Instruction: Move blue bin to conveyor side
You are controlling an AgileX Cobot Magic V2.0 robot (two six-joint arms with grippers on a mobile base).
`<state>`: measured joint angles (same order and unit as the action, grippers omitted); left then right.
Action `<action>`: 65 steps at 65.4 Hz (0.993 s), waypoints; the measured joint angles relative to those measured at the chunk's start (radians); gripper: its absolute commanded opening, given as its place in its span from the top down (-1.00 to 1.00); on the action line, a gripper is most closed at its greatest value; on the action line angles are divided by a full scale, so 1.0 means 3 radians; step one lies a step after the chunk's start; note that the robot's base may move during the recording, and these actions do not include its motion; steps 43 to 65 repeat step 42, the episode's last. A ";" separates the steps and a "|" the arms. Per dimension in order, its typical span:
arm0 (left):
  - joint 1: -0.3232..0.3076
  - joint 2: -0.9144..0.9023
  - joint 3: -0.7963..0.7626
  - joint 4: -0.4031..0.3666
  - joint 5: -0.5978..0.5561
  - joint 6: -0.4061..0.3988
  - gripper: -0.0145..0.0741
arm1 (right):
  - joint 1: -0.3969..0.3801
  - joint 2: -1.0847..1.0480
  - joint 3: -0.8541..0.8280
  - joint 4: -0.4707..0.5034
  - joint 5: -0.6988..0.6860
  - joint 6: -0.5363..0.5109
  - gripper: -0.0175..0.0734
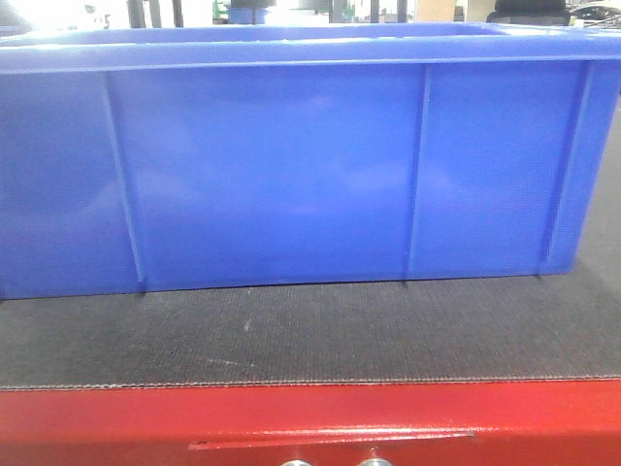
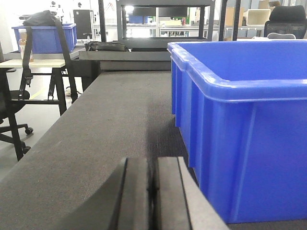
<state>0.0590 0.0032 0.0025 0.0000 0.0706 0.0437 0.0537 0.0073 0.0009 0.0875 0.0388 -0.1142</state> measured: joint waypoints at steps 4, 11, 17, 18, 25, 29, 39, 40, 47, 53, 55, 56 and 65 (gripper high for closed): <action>0.0000 0.0000 0.0000 0.0000 0.0000 0.0000 0.69 | 0.0000 0.0000 0.0000 0.0000 0.0000 0.0000 0.76; 0.0000 0.0000 0.0000 0.0000 0.0000 0.0000 0.69 | 0.0000 0.0000 0.0000 0.0000 0.0000 0.0000 0.76; 0.0000 0.0000 0.0000 0.0000 0.0000 0.0000 0.69 | 0.0000 0.0000 0.0000 0.0000 0.0000 0.0000 0.76; 0.0000 0.0000 0.0000 0.0000 0.0000 0.0000 0.69 | 0.0000 0.0000 0.0000 0.0000 0.0000 0.0000 0.76; 0.0000 0.0000 0.0000 0.0000 0.0000 0.0000 0.69 | 0.0000 0.0000 0.0000 0.0000 0.0000 0.0000 0.76; 0.0000 0.0000 0.0000 0.0000 0.0000 0.0000 0.69 | 0.0000 0.0000 0.0000 0.0000 0.0000 0.0000 0.76; 0.0000 0.0000 0.0000 0.0000 0.0000 0.0000 0.69 | 0.0000 0.0000 0.0000 0.0000 -0.0006 0.0000 0.76; 0.0000 0.0000 0.0000 0.0000 0.0000 0.0000 0.69 | 0.0000 0.0000 0.0000 0.0000 -0.0006 0.0000 0.76; 0.0000 0.0000 0.0000 0.0000 0.0000 0.0000 0.69 | 0.0000 0.0000 0.0000 0.0000 -0.0006 0.0000 0.76; 0.0000 0.0000 0.0000 0.0000 0.0000 0.0000 0.69 | 0.0000 0.0000 0.0000 0.0000 -0.0006 0.0000 0.76; 0.0000 0.0000 0.0000 0.0000 0.0000 0.0000 0.69 | 0.0000 0.0000 0.0000 0.0000 -0.0006 0.0000 0.76; 0.0000 0.0000 0.0000 0.0000 0.0000 0.0000 0.69 | 0.0000 0.0000 0.0000 0.0000 -0.0006 0.0000 0.76; 0.0000 0.0000 0.0000 0.0000 0.0000 0.0000 0.69 | 0.0000 0.0000 0.0000 0.0000 -0.0006 0.0000 0.76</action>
